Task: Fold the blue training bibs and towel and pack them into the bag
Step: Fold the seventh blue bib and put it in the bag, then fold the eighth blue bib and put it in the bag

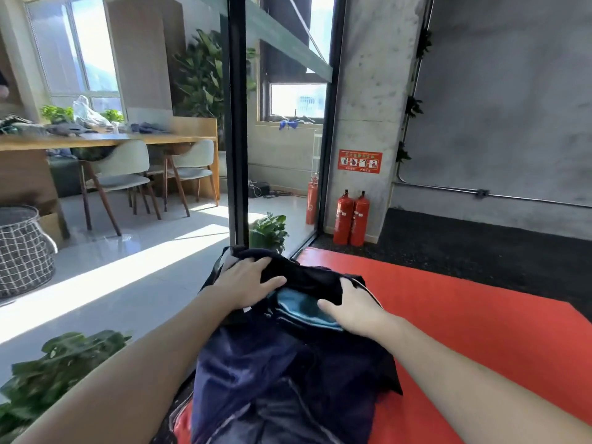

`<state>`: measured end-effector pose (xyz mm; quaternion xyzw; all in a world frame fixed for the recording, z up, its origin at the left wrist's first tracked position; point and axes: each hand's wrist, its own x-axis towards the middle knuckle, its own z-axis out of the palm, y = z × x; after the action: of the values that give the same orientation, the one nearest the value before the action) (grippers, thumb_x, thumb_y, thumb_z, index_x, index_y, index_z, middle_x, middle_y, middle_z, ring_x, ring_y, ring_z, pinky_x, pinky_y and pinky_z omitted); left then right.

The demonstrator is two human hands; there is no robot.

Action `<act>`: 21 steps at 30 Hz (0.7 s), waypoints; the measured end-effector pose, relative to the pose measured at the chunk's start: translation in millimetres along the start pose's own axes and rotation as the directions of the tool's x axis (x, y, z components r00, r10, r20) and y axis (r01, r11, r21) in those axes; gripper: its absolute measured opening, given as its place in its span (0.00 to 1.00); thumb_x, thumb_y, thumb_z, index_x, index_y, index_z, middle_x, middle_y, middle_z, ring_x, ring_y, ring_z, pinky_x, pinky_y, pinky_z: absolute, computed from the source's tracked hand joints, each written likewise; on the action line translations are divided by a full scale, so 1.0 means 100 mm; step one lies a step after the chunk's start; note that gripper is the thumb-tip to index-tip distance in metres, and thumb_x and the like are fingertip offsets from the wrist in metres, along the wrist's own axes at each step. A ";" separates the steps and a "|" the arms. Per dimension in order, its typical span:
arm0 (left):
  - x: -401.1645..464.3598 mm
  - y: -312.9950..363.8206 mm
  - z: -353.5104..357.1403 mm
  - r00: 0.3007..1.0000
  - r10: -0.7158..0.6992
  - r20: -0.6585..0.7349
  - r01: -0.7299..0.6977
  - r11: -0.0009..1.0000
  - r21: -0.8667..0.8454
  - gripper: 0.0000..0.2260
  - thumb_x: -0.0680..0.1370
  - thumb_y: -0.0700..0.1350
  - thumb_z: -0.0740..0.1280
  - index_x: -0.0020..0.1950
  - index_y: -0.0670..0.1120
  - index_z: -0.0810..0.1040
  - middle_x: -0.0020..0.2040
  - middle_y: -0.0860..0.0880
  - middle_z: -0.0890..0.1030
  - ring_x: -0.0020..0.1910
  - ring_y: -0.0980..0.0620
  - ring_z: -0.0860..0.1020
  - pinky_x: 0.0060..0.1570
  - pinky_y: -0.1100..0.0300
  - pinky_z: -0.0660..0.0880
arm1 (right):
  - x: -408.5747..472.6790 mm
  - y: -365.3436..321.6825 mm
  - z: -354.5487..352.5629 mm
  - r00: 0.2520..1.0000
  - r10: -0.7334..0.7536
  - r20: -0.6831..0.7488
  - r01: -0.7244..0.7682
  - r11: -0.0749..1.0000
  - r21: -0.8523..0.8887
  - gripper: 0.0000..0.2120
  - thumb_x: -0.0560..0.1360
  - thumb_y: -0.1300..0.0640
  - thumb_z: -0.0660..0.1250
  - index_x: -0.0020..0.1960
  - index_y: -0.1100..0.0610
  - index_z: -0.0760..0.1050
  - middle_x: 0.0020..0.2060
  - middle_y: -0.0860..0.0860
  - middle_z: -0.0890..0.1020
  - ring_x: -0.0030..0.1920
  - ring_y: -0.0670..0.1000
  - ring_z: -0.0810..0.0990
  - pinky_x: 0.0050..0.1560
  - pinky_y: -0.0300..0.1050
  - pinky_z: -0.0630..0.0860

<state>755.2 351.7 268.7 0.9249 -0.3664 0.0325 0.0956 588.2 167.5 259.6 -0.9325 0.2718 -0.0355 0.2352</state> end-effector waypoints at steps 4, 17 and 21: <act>0.20 -0.12 -0.04 0.998 0.012 -0.054 -0.013 1.000 -0.022 0.36 0.78 0.72 0.53 0.79 0.52 0.63 0.74 0.43 0.72 0.73 0.42 0.68 0.71 0.49 0.61 | 0.18 -0.05 0.02 0.997 -0.044 -0.066 0.046 0.998 0.030 0.37 0.76 0.37 0.64 0.78 0.54 0.59 0.68 0.56 0.75 0.65 0.57 0.75 0.64 0.51 0.72; 0.18 0.00 0.20 0.993 0.089 0.082 -0.090 0.996 0.015 0.40 0.74 0.77 0.51 0.81 0.61 0.48 0.75 0.46 0.70 0.73 0.44 0.69 0.71 0.48 0.65 | 0.18 0.08 0.06 0.999 -0.034 -0.025 0.036 0.998 0.048 0.38 0.76 0.38 0.66 0.79 0.54 0.59 0.72 0.57 0.71 0.70 0.58 0.71 0.68 0.49 0.70; -0.14 0.00 0.23 0.999 0.045 0.012 -0.045 0.999 0.005 0.39 0.75 0.76 0.49 0.81 0.59 0.51 0.74 0.47 0.71 0.72 0.44 0.70 0.70 0.47 0.64 | -0.09 0.13 0.09 0.988 -0.137 -0.071 0.146 0.980 0.139 0.33 0.78 0.42 0.67 0.78 0.53 0.63 0.73 0.51 0.71 0.71 0.53 0.71 0.71 0.47 0.67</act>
<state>745.2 356.3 244.5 0.9170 -0.3876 0.0301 0.0900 575.8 166.7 246.7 -0.9286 0.2086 -0.1001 0.2901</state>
